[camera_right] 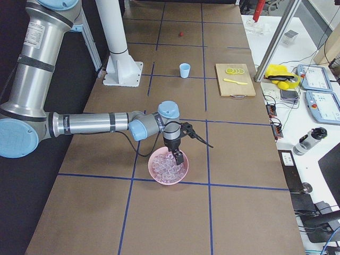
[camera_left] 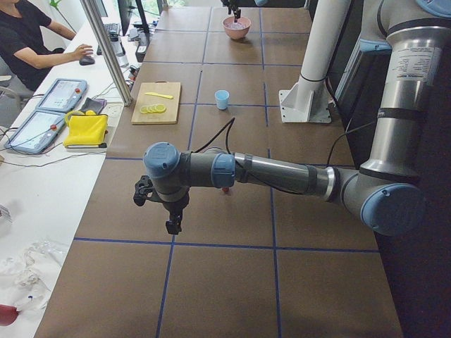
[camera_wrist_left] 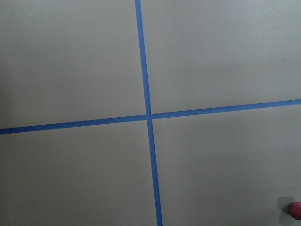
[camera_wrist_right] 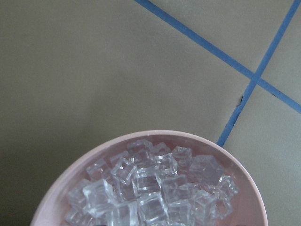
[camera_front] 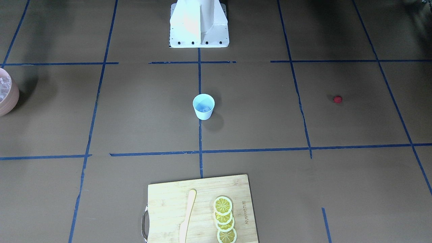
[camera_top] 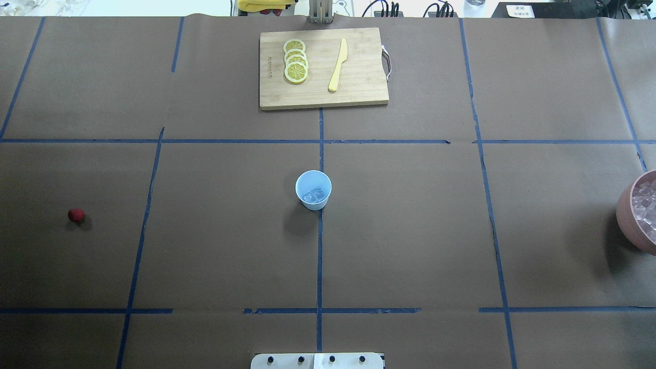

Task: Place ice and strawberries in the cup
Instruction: 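Move the right gripper back over the pink bowl of ice, then lower the right gripper into the ice bowl toward a cube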

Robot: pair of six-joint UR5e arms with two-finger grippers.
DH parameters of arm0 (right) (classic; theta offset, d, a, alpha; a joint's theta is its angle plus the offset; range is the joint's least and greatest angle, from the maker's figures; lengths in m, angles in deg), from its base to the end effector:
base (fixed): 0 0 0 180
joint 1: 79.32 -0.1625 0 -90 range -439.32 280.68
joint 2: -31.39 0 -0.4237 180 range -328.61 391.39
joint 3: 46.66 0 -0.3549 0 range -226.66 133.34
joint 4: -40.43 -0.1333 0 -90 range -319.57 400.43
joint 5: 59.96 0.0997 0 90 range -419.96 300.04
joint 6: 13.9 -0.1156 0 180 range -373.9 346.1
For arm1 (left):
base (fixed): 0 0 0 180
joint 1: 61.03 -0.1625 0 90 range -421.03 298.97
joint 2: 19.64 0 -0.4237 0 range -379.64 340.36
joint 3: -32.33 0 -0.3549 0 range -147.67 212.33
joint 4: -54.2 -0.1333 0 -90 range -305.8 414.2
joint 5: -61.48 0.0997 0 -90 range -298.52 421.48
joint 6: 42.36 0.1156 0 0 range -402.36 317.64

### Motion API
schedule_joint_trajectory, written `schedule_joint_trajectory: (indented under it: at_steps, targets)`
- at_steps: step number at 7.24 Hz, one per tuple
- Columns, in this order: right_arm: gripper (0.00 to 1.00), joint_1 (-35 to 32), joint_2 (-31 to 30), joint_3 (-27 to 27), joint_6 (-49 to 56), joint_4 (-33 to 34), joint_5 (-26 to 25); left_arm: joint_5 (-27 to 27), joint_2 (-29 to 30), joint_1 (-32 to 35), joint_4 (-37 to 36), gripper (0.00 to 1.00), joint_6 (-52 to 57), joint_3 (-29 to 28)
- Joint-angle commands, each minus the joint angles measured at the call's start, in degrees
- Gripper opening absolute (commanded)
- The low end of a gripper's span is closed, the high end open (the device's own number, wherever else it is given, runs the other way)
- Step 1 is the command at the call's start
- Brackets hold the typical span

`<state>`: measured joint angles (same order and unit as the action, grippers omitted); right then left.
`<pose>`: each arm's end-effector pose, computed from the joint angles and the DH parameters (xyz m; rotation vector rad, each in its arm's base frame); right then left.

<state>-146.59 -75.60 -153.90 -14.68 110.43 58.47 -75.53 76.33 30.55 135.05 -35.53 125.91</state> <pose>-0.0668 -0.3621 0.6270 0.2409 -0.5561 -0.4591 -0.0624 -0.4928 0.6031 0.0668 0.8181 0.0893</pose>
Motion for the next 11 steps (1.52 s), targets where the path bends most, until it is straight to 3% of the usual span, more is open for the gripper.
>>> schedule_joint_trajectory:
  at_steps: [1,8,11]
  targets:
    - [0.87,-0.05,0.03,1.15,0.59,-0.03,-0.13,0.08,0.00,0.00,0.00,1.00,0.02,-0.07]
    - [0.66,-0.05,-1.38,2.47,5.17,1.11,-0.31,0.08,-0.18,0.00,0.00,1.00,0.03,-0.07]
    - [0.65,0.82,-0.24,4.31,5.17,1.11,-0.40,0.08,-0.18,0.00,0.00,1.00,0.02,0.02]
